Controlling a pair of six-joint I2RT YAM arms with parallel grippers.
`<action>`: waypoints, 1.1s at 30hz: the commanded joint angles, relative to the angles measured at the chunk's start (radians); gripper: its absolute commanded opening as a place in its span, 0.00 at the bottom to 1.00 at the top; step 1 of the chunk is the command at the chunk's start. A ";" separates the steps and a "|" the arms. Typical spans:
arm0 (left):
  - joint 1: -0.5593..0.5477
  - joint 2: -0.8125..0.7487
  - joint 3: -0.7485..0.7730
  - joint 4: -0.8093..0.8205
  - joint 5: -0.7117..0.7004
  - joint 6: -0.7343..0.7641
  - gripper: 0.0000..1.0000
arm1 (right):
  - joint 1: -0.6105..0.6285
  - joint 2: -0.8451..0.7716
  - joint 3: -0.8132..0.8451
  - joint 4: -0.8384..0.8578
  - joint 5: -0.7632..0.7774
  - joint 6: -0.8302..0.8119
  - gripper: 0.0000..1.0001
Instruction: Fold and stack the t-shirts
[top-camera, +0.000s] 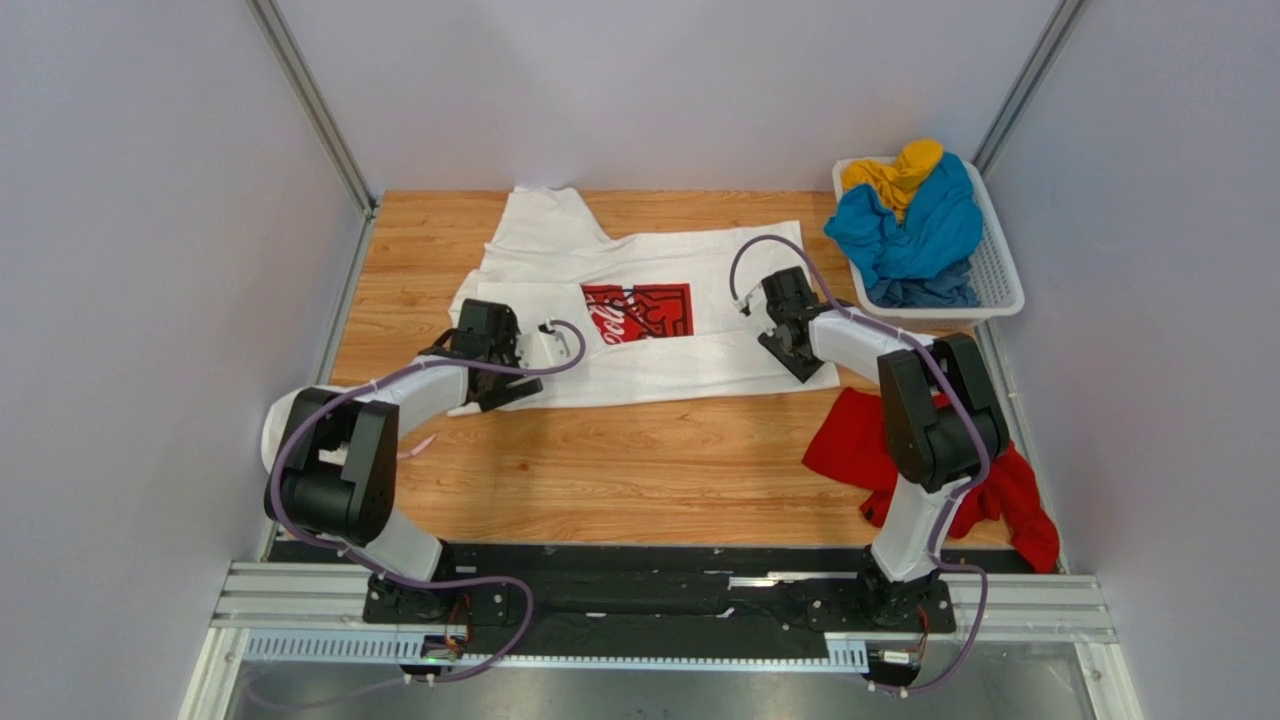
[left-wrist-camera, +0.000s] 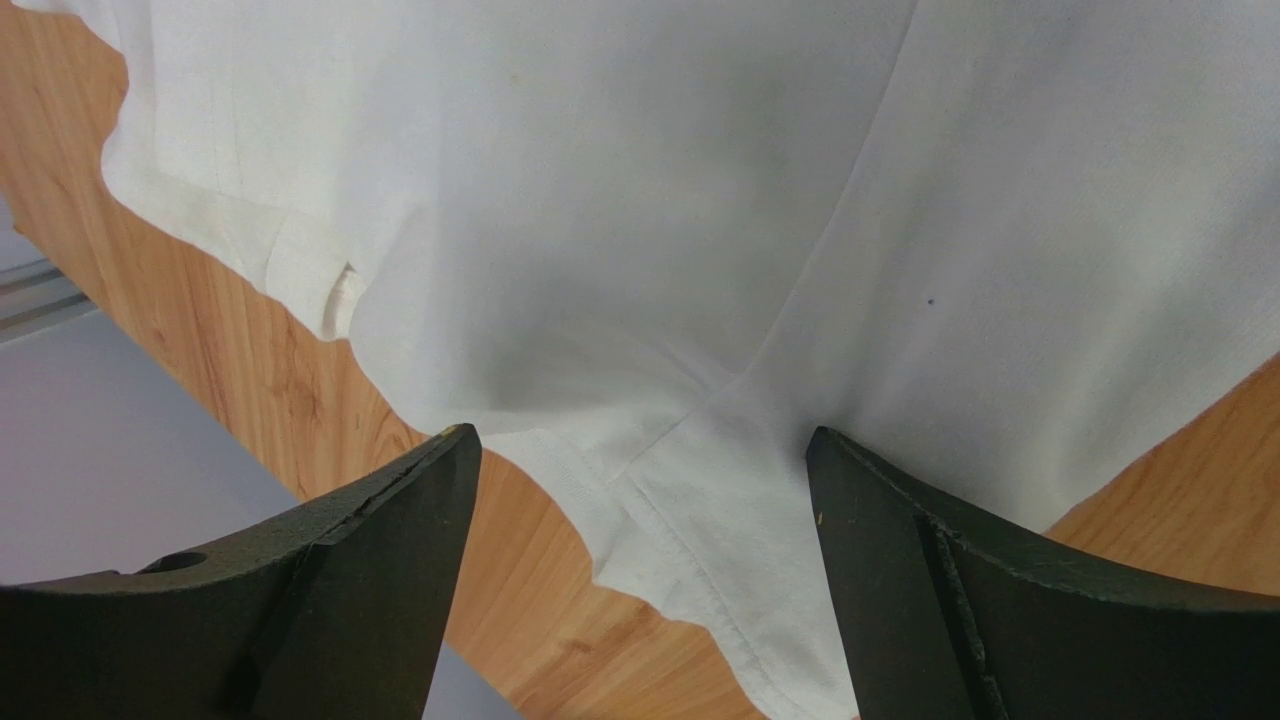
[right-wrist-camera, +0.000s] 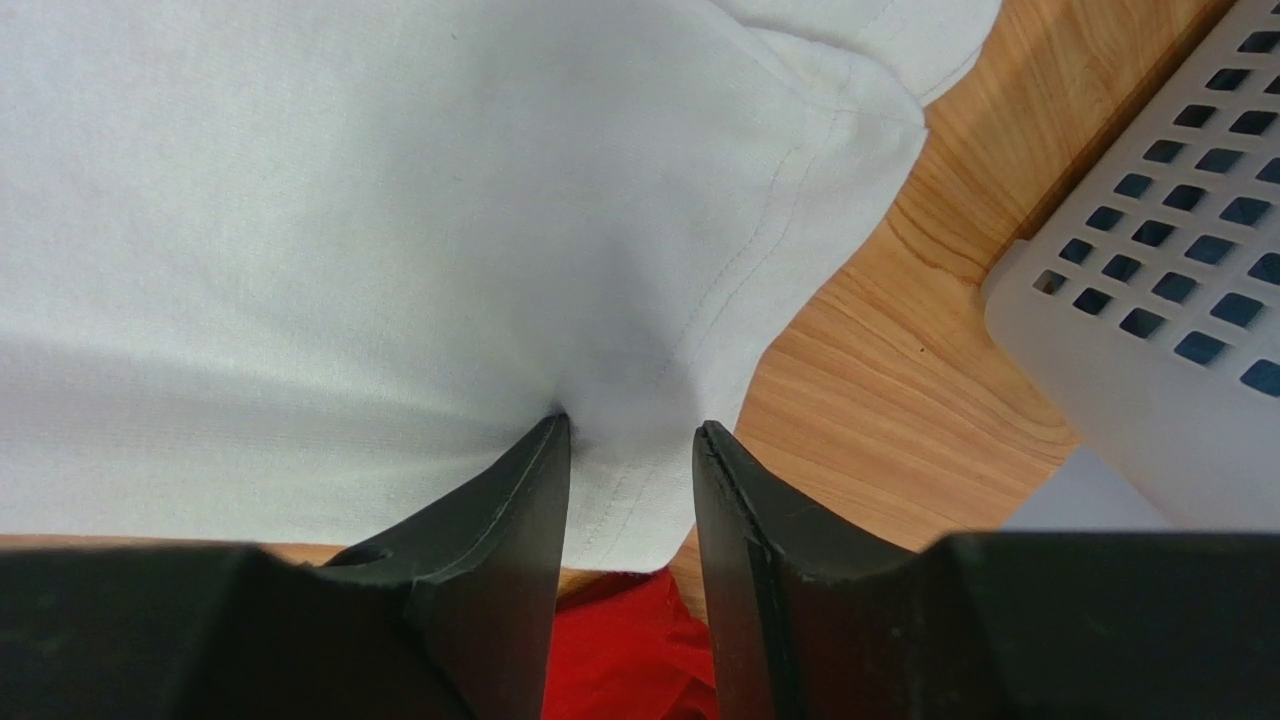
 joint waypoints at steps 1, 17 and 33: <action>0.021 -0.013 -0.048 -0.088 -0.028 0.017 0.90 | -0.022 -0.042 -0.044 -0.079 -0.031 0.015 0.41; 0.021 -0.105 -0.159 -0.079 -0.030 0.026 0.90 | -0.002 -0.132 -0.137 -0.081 -0.085 0.047 0.41; 0.017 -0.214 -0.215 -0.136 0.002 0.006 0.90 | 0.017 -0.181 -0.232 -0.078 -0.161 0.046 0.41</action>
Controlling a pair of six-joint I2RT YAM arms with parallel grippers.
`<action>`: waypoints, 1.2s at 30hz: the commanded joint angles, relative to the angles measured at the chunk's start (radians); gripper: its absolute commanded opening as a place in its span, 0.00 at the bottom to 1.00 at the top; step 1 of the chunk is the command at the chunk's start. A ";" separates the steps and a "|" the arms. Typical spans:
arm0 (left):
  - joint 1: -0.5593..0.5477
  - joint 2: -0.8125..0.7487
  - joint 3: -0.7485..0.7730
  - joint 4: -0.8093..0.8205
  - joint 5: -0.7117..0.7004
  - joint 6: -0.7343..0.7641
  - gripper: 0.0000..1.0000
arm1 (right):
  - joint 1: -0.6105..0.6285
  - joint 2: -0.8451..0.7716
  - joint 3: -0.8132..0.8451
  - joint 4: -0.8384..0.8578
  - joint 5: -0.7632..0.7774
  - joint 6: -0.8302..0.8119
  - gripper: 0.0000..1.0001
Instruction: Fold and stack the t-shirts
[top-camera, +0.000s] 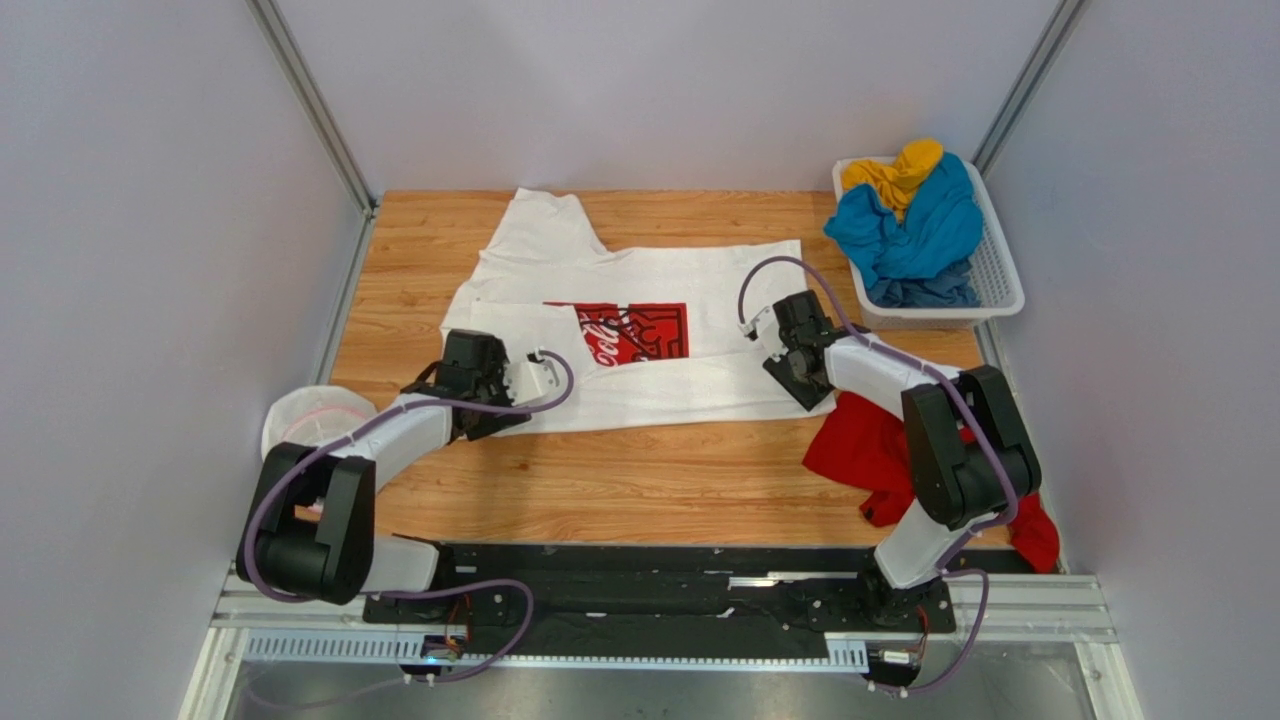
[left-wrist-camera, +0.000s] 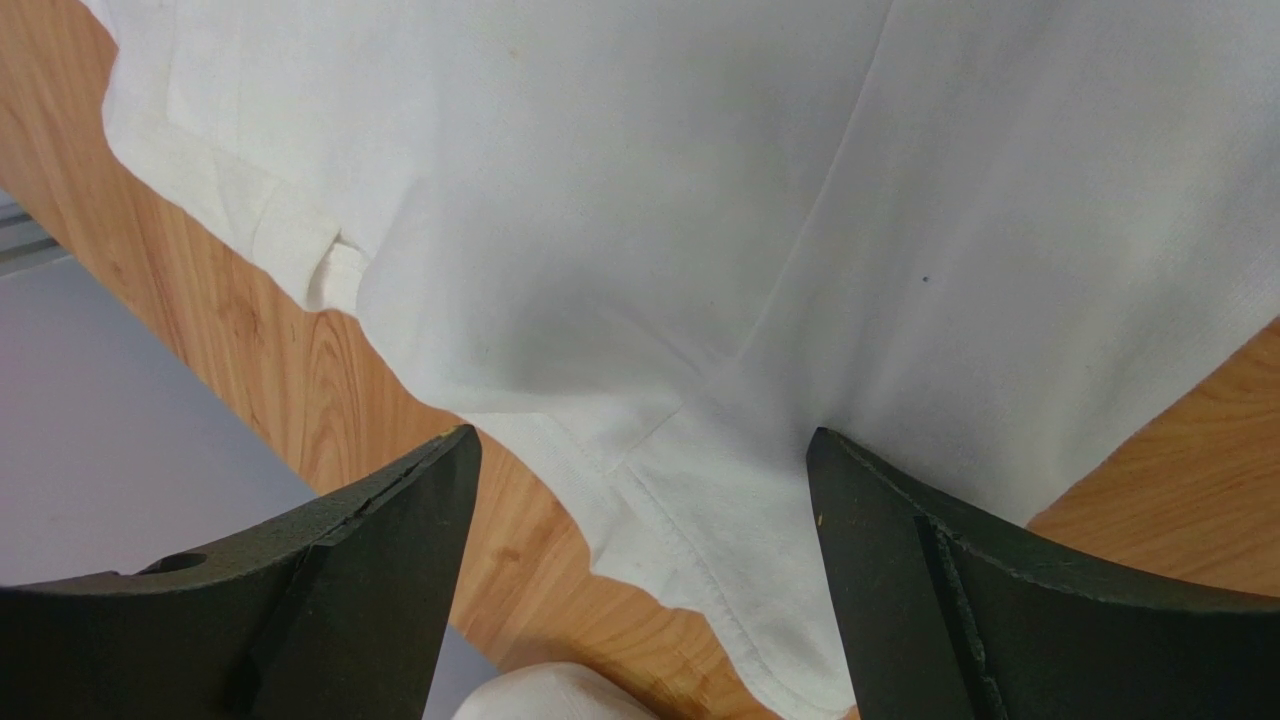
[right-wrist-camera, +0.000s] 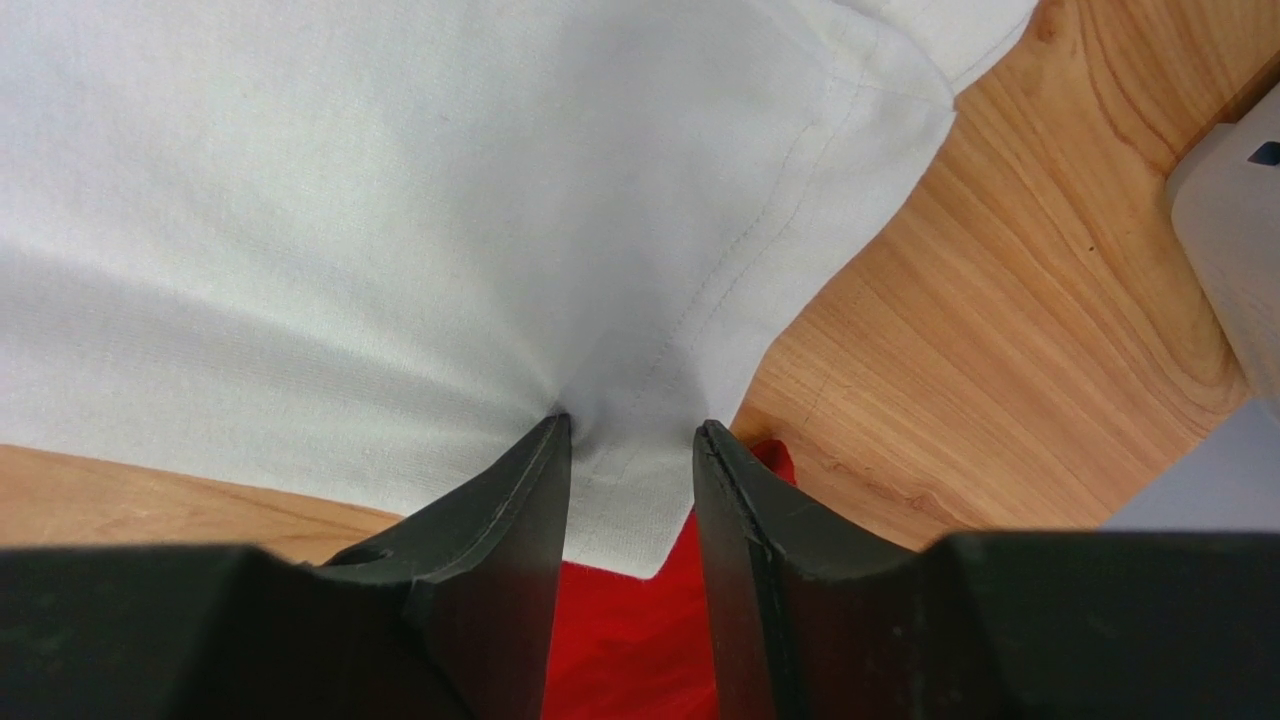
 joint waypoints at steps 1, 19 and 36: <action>0.011 -0.022 -0.037 -0.134 0.012 -0.012 0.90 | 0.009 -0.031 -0.074 -0.045 -0.057 0.006 0.41; -0.031 -0.172 -0.156 -0.174 -0.009 -0.041 0.90 | 0.072 -0.239 -0.198 -0.092 -0.145 -0.022 0.42; -0.040 -0.410 -0.046 -0.311 0.066 -0.073 0.95 | 0.087 -0.357 -0.037 -0.233 -0.094 0.031 0.48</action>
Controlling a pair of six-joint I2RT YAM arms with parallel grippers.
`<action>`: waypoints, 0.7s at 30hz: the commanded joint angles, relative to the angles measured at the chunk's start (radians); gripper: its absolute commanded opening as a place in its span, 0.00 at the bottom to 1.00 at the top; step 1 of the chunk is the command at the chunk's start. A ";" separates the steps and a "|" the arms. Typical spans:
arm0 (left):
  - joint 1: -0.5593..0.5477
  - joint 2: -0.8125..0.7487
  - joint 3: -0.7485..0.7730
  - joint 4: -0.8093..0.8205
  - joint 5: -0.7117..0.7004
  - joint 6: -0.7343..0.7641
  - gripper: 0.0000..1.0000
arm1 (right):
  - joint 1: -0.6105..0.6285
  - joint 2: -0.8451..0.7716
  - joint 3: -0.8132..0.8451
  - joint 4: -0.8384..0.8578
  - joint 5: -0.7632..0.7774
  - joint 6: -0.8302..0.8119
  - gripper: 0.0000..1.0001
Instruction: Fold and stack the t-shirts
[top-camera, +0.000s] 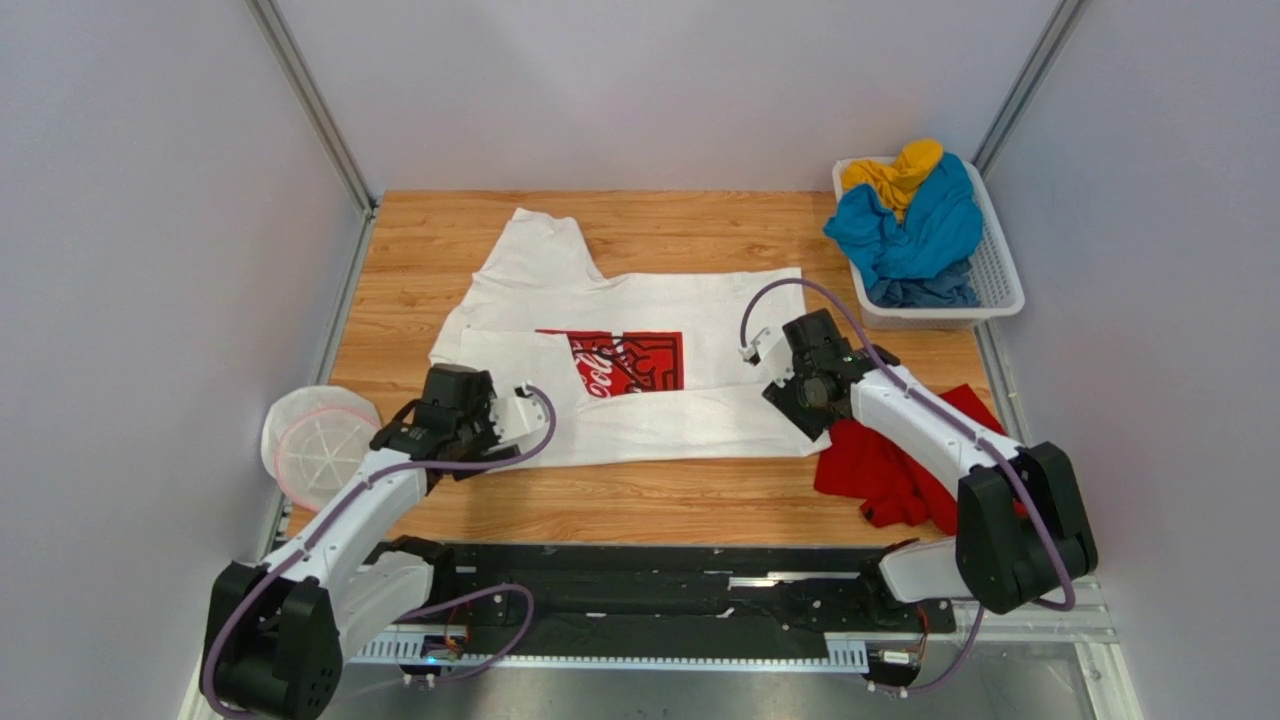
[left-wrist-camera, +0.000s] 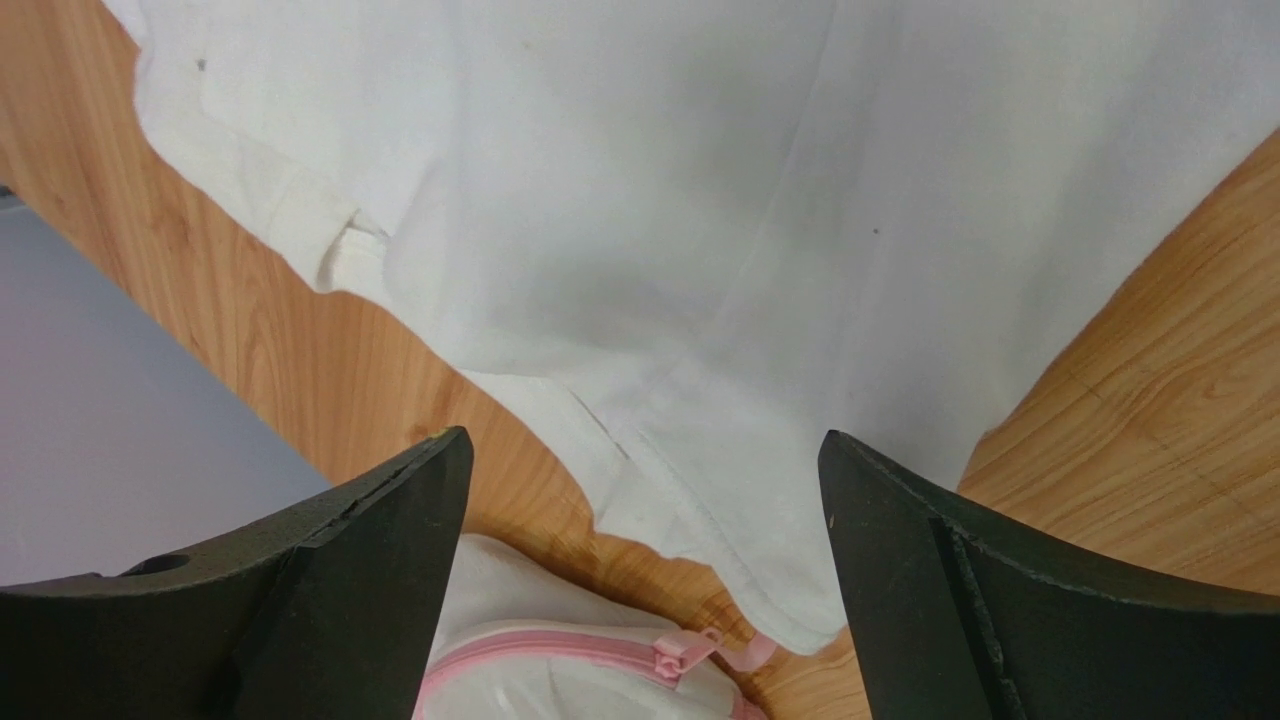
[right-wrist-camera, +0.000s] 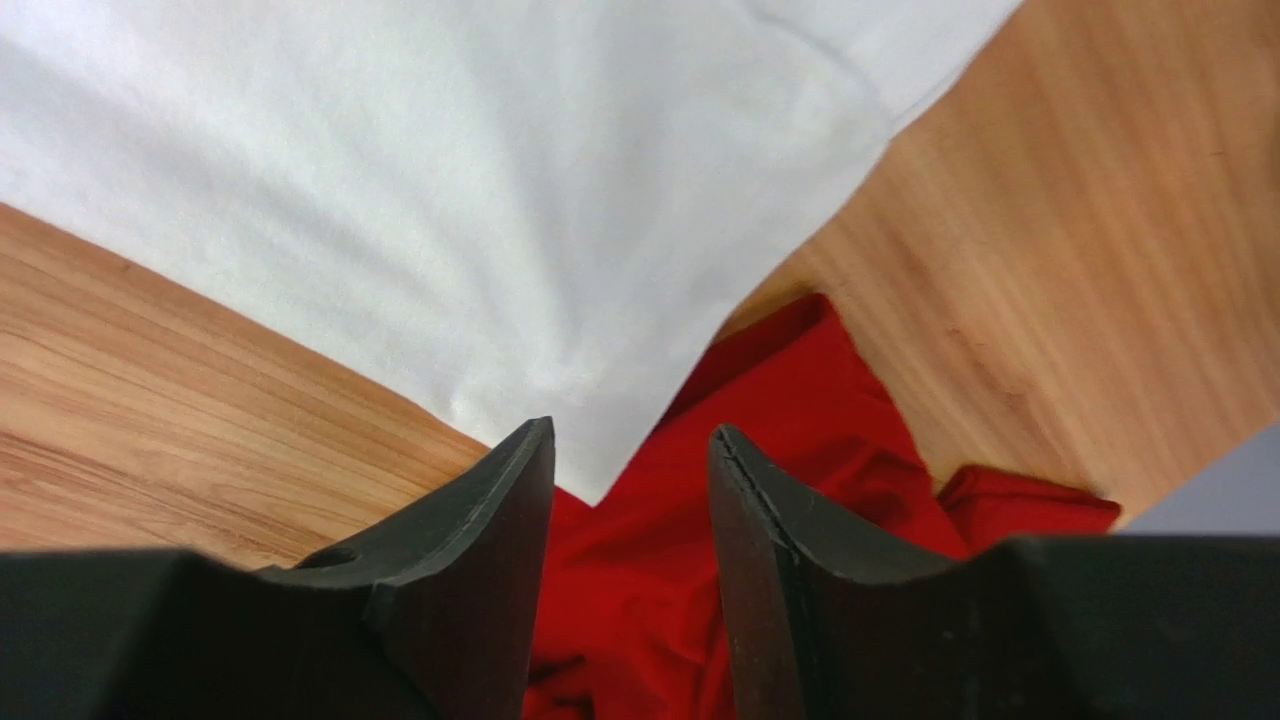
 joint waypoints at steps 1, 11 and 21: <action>-0.003 -0.027 0.115 -0.042 0.064 -0.045 0.99 | 0.011 -0.059 0.125 -0.046 0.027 0.032 0.50; 0.002 0.193 0.349 0.110 0.086 -0.102 0.99 | -0.021 0.098 0.353 0.118 0.139 0.051 0.55; 0.077 0.705 0.881 0.037 0.153 -0.240 0.99 | -0.142 0.585 0.880 0.096 0.056 0.157 0.50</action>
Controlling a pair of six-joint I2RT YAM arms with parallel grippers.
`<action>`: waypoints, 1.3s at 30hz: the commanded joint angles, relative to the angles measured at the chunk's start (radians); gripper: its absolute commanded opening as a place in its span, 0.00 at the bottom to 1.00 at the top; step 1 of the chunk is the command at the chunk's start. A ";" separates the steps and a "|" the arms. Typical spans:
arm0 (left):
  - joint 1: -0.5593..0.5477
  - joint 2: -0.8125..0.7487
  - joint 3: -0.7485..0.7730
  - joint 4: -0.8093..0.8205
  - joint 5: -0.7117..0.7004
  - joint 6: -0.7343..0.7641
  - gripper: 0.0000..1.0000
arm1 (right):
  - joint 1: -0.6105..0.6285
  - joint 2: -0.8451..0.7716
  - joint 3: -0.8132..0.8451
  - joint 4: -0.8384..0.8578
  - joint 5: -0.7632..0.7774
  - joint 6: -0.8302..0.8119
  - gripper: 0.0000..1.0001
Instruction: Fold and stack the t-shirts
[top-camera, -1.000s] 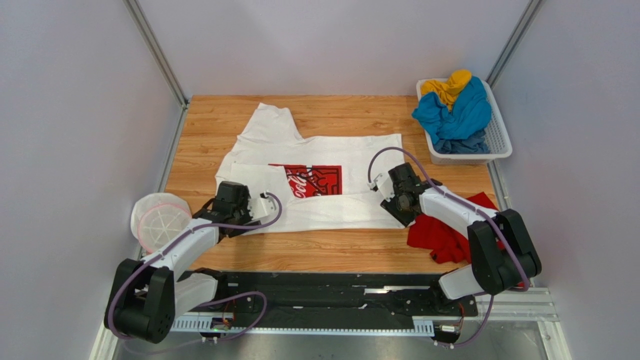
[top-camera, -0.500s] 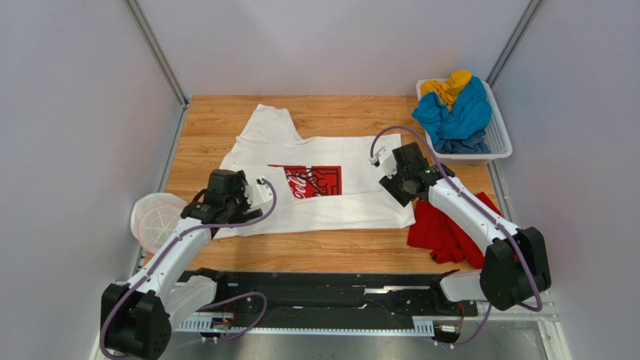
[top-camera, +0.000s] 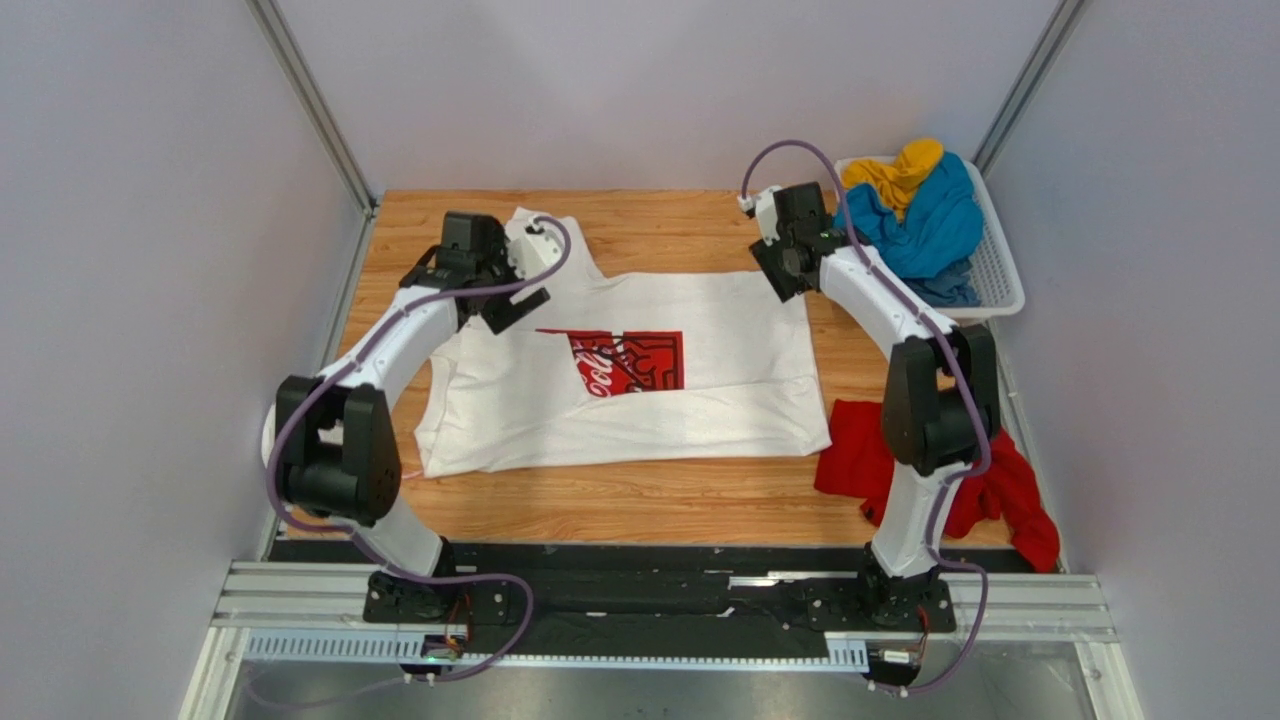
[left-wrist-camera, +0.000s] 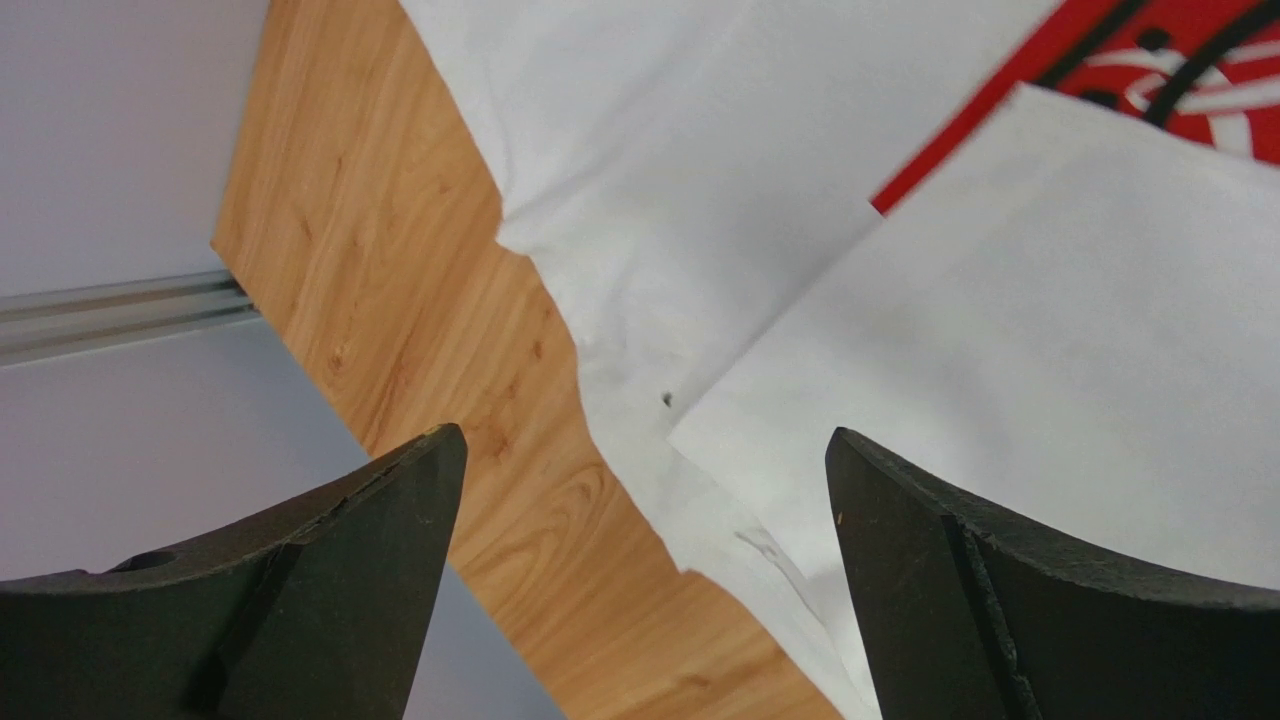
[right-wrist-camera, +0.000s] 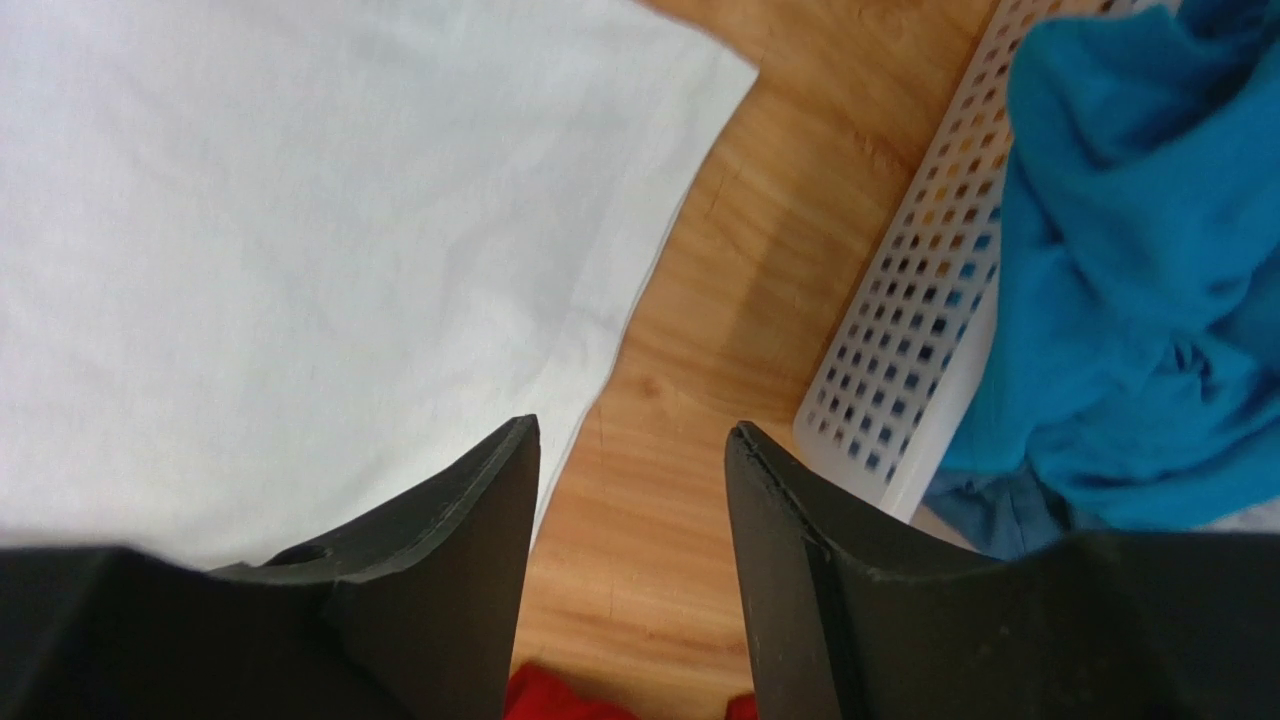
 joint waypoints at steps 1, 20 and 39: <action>0.016 0.129 0.181 -0.023 0.043 -0.081 0.98 | -0.035 0.168 0.221 0.004 -0.055 0.058 0.50; 0.036 0.286 0.238 0.088 0.021 -0.113 0.98 | -0.192 0.529 0.571 -0.019 -0.281 0.165 0.51; 0.049 0.304 0.259 0.065 -0.011 -0.075 0.99 | -0.204 0.582 0.600 -0.015 -0.330 0.170 0.52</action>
